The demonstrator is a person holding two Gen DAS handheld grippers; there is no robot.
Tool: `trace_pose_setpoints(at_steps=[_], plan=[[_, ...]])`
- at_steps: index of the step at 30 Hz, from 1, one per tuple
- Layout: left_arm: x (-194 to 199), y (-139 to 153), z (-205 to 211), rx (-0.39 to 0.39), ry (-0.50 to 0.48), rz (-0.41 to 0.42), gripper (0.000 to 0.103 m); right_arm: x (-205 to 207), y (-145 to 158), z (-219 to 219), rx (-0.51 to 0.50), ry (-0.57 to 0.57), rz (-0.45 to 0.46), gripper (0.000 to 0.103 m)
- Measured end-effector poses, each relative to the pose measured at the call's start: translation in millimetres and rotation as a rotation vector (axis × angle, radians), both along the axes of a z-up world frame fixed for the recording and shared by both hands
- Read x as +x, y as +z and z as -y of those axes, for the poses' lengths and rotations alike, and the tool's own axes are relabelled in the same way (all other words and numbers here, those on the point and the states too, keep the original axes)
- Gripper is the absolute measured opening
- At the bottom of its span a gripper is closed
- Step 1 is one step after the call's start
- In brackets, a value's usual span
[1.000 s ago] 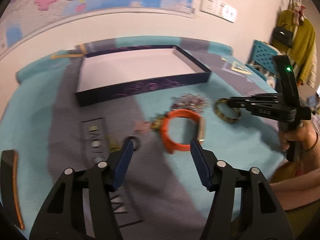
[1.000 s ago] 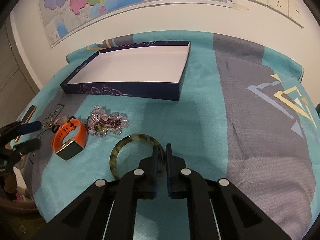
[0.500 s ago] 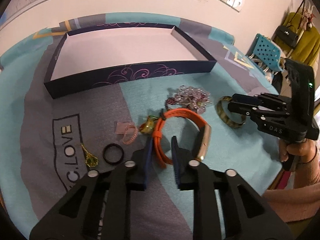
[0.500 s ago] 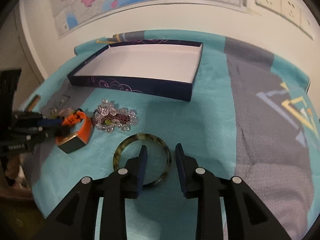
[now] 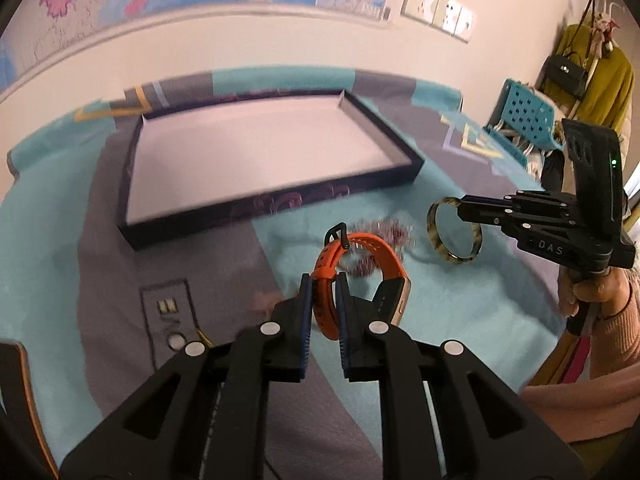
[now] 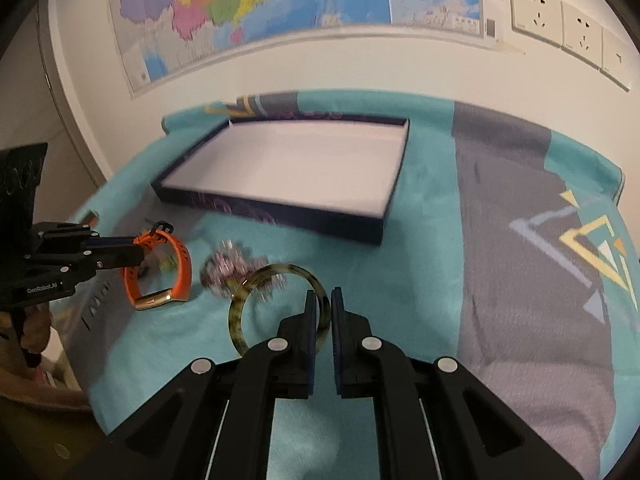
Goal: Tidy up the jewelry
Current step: 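Carry the watch and bangle into the box and open both tools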
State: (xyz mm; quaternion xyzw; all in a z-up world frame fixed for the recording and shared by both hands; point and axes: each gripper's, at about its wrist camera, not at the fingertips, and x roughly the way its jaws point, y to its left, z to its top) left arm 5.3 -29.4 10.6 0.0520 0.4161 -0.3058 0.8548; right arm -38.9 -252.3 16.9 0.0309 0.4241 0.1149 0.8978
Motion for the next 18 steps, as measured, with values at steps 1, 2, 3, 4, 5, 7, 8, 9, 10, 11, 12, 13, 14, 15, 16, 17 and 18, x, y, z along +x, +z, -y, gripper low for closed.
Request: trace_pose_setpoints(at_steps=[1,2,3,4,5,7,8,9,10,11,12,13,14,15,16,17,18], plan=[[2.1,3.7,-0.9,-0.006,0.000,0.005,0.012,3.7,5.1,-0.4,0.008,0.006,0.011,0.006],[6.3,8.7,-3.1,-0.012,0.004,0.014,0.012,5.9,7.8,-1.0,0.010,0.010,0.018,0.006],[9.6,11.8,-3.7,-0.012,0.007,0.022,0.012,10.9,12.3,-1.7,0.010,0.016,0.029,0.006],[16.2,17.4,-5.2,-0.001,0.016,0.043,0.012,16.6,16.5,-3.0,0.004,0.017,0.043,0.006],[20.0,21.3,-5.2,0.005,0.023,0.054,0.012,24.8,21.2,-4.6,-0.001,0.022,0.058,0.006],[34.4,28.6,-6.2,0.011,0.029,0.072,0.012,38.7,26.6,-6.2,0.000,0.024,0.075,0.006],[44.5,32.0,-6.5,0.016,0.036,0.078,0.012,47.3,28.9,-7.1,0.000,0.027,0.081,0.006],[51.4,34.3,-6.4,0.026,0.039,0.085,0.012,59.3,31.5,-7.7,0.001,0.029,0.087,0.006],[62.2,37.0,-5.3,0.046,0.046,0.103,0.012,69.1,33.3,-8.4,-0.005,0.030,0.092,0.006],[72.9,38.7,-4.3,0.063,0.053,0.117,0.012,83.2,34.8,-9.7,-0.017,0.030,0.095,0.006],[85.0,39.4,-3.8,0.072,0.058,0.121,0.012,92.8,35.2,-10.3,-0.019,0.027,0.096,0.006],[92.3,39.9,-3.1,0.077,0.060,0.122,0.012,103.6,34.9,-10.4,-0.024,0.025,0.094,0.006],[102.1,39.4,-2.1,0.090,0.063,0.130,0.012,114.2,33.6,-11.2,-0.031,0.021,0.091,0.006],[113.5,38.9,0.8,0.110,0.060,0.143,0.012,130.0,31.4,-11.4,-0.035,0.009,0.082,0.006],[122.2,37.3,1.6,0.118,0.061,0.147,0.012,139.7,29.0,-11.5,-0.031,0.006,0.073,0.006],[130.7,36.3,2.9,0.126,0.062,0.147,0.012,147.6,26.9,-11.9,-0.033,0.002,0.065,0.006],[139.7,34.4,4.4,0.135,0.057,0.147,0.012,159.8,23.8,-11.8,-0.042,-0.011,0.056,0.006]])
